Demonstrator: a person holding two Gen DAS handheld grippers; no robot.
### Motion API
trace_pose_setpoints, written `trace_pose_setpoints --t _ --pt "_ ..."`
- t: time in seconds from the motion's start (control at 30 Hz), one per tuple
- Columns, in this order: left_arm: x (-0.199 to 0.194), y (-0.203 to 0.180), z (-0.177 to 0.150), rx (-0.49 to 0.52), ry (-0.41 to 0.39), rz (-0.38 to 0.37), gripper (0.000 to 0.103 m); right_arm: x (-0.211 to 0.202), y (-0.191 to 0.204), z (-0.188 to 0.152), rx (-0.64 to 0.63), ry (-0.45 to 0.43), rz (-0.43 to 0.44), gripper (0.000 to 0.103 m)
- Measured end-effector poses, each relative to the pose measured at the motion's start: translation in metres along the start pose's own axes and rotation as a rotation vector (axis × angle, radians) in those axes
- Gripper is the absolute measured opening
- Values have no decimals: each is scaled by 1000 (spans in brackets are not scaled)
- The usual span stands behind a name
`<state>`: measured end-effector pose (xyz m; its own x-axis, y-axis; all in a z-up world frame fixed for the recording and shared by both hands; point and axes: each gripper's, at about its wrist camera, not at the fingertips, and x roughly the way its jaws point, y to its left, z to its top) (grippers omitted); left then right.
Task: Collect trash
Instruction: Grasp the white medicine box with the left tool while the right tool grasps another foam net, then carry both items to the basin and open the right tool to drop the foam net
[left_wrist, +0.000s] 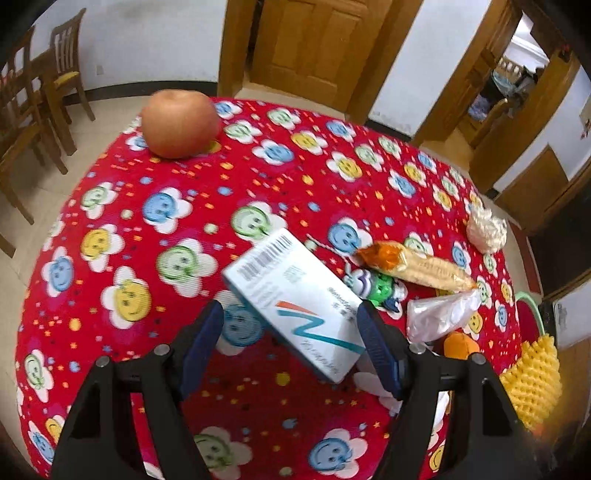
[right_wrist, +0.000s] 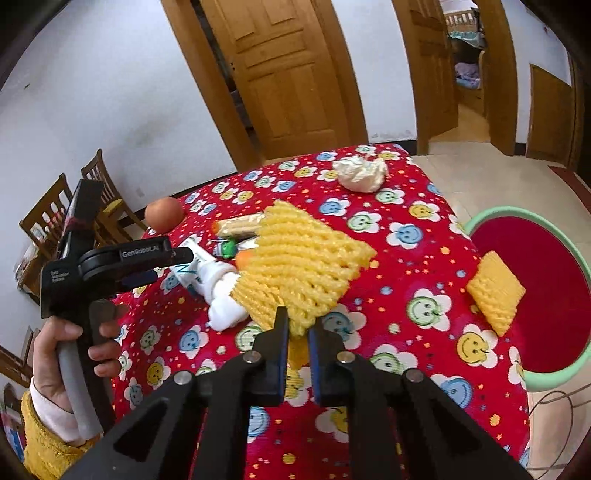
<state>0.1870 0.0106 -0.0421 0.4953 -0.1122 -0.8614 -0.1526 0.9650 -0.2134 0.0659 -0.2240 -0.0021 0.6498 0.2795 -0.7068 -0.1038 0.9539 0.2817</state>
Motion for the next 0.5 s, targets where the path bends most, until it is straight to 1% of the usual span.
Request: trace_pose_setpoints --t 0.1,0.17,0.37,0.5 --pt "9 -7 -3 6 16 -3 82 1 -4 0 8 1 -7 11" --pt "11 -12 -6 23 12 5 86 0 -7 0 14 -2 -12 11" --pt "13 -18 -14 41 -15 19 87 0 -15 2 36 -10 -10 11" --pt "15 -26 -17 77 -27 49 87 -1 -17 0 46 -9 -5 11"
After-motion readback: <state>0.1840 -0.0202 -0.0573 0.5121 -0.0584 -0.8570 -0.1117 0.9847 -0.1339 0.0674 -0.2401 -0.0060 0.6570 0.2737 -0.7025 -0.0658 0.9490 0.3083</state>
